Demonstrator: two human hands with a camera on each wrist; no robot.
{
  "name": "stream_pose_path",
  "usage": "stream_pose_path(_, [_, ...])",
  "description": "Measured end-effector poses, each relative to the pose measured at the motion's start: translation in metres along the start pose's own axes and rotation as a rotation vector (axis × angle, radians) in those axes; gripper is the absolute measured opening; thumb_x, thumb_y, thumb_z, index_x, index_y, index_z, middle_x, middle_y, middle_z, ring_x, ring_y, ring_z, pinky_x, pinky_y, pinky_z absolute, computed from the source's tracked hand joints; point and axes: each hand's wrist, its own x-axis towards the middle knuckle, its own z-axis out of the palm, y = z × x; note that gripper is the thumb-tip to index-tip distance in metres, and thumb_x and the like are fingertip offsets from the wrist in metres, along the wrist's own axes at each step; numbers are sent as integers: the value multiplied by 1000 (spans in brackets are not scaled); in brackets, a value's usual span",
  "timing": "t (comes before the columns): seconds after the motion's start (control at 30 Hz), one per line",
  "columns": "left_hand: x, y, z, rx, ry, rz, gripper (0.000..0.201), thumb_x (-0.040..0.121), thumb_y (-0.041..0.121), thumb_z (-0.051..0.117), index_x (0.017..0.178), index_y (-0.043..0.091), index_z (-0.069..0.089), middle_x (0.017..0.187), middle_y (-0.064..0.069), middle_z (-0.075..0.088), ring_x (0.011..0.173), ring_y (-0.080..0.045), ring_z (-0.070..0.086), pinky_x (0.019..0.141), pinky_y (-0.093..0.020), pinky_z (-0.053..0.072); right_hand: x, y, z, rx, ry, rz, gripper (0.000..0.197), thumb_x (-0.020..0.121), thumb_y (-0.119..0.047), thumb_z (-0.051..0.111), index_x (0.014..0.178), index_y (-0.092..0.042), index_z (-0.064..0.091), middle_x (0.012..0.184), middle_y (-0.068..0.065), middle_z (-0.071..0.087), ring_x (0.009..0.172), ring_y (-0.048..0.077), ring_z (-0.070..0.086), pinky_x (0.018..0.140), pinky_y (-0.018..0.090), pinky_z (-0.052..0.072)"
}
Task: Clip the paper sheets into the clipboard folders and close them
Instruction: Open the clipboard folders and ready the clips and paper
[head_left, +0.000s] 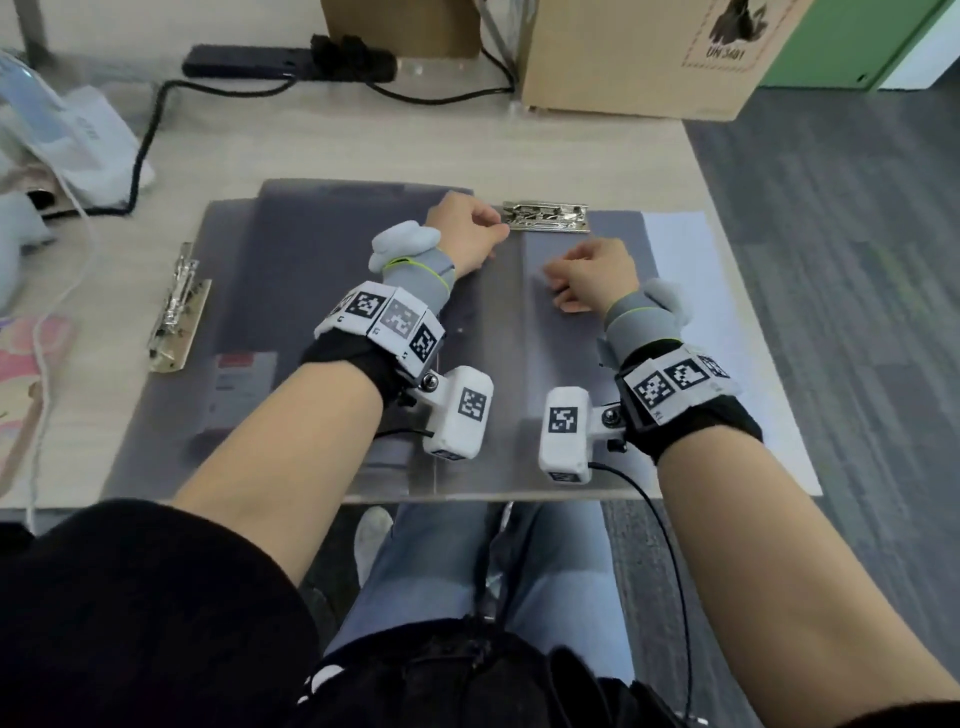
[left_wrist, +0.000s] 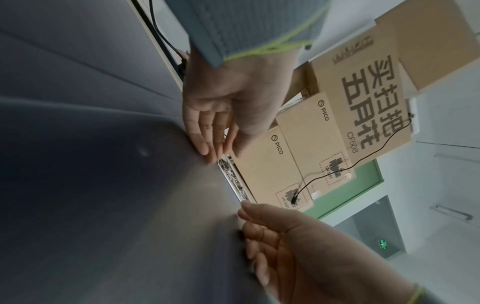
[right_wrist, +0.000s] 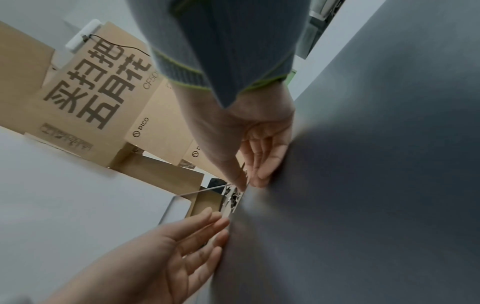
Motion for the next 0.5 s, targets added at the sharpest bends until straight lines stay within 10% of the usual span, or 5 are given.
stream_pose_path(0.13, [24, 8, 11, -47, 23, -76, 13, 86, 13, 57, 97, 17, 61, 92, -4, 60, 27, 0, 52, 35, -16, 44, 14, 7, -2, -57, -15, 33, 32, 78, -13, 70, 56, -14, 47, 46, 2, 56, 21, 6, 49, 30, 14, 44])
stream_pose_path(0.5, [60, 4, 5, -119, -84, -168, 24, 83, 8, 68, 62, 13, 56, 54, -3, 63, 32, 1, 56, 38, -10, 48, 29, 10, -3, 2, -66, 86, 38, 78, -18, 75, 62, -16, 41, 25, -3, 51, 21, 2, 47, 28, 10, 37])
